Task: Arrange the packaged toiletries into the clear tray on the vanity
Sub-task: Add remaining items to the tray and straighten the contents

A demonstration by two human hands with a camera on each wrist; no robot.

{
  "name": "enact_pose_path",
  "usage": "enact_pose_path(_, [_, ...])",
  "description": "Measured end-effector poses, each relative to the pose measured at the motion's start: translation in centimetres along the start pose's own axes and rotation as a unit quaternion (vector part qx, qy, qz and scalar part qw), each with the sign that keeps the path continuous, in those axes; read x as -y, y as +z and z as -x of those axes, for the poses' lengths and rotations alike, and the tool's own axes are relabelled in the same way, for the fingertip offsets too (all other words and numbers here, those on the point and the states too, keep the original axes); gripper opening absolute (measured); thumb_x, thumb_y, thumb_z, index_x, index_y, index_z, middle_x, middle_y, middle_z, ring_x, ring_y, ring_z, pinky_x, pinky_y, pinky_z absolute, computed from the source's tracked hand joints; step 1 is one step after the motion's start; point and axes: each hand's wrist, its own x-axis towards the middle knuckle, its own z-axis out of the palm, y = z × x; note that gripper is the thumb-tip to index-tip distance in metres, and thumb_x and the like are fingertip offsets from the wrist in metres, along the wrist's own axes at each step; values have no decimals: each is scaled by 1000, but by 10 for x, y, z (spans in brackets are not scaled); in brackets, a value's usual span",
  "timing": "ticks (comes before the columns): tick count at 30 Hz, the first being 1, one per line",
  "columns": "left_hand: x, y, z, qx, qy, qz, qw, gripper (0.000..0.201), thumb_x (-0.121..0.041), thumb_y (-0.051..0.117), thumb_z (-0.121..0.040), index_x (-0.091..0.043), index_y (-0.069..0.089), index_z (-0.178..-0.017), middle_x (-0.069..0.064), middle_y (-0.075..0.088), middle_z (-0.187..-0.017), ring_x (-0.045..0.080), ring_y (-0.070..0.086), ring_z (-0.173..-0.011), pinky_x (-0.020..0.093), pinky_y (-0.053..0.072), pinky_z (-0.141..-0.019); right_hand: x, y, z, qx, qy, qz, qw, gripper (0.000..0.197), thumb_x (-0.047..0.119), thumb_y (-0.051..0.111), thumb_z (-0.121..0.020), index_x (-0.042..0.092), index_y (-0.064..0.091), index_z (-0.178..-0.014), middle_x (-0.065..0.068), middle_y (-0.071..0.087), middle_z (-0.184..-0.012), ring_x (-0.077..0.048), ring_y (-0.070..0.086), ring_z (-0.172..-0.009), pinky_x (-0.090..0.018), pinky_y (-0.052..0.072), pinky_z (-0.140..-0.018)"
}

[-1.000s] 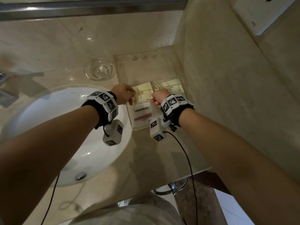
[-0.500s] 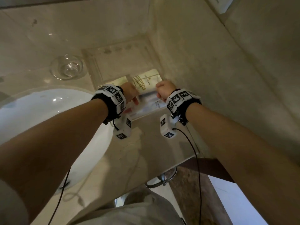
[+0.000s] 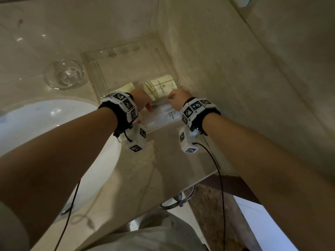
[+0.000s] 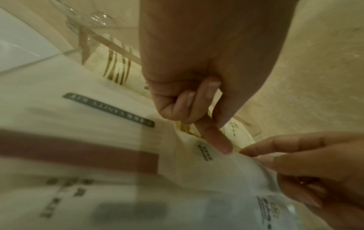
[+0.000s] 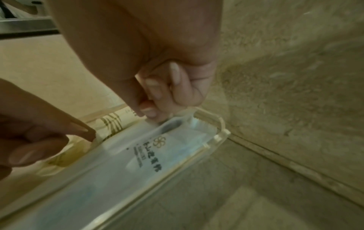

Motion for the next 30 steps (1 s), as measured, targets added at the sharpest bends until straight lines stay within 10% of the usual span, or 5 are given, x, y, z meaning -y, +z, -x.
enact_pose_path(7, [1,-2,-1,-4,-7,-30,1000,32,-9,46,-94,-10,51,-62,-7,56,-34,13,40,-46,19,34,-39,6,4,-3,13,-24,6,1000,36,8,39,-97,14,55,-129,-10,55,-133,-29,56,-117,-38,49,-99])
enact_pose_path(16, [7,-1,-8,10,-9,-6,1000,74,-5,50,-93,-8,48,-19,25,64,-97,19,28,-46,27,26,-47,6,6,-7,17,-35,20,999,37,9,42,-95,15,54,-129,-10,54,-134,-29,56,-115,-35,51,-94])
enact_pose_path(21, [7,-3,-1,6,-11,64,998,20,-11,39,-97,-9,56,-87,6,65,-48,13,26,-36,13,23,-36,4,9,-7,32,-56,66,996,40,13,44,-95,15,47,-135,-11,52,-136,-29,55,-118,-28,45,-85])
enact_pose_path(24, [8,-3,0,7,-10,74,997,30,-11,38,-97,2,49,-122,2,64,-42,14,24,-39,11,22,-34,4,11,-7,47,-60,83,994,41,11,45,-93,14,48,-134,-12,53,-134,-30,56,-115,-32,49,-92])
enact_pose_path(30, [7,-2,5,5,-1,83,997,17,-10,40,-96,-13,52,-85,4,66,-48,15,21,-45,11,21,-34,3,7,-9,51,-64,103,991,34,9,43,-95,12,54,-128,-11,55,-131,-29,56,-115,-32,48,-89])
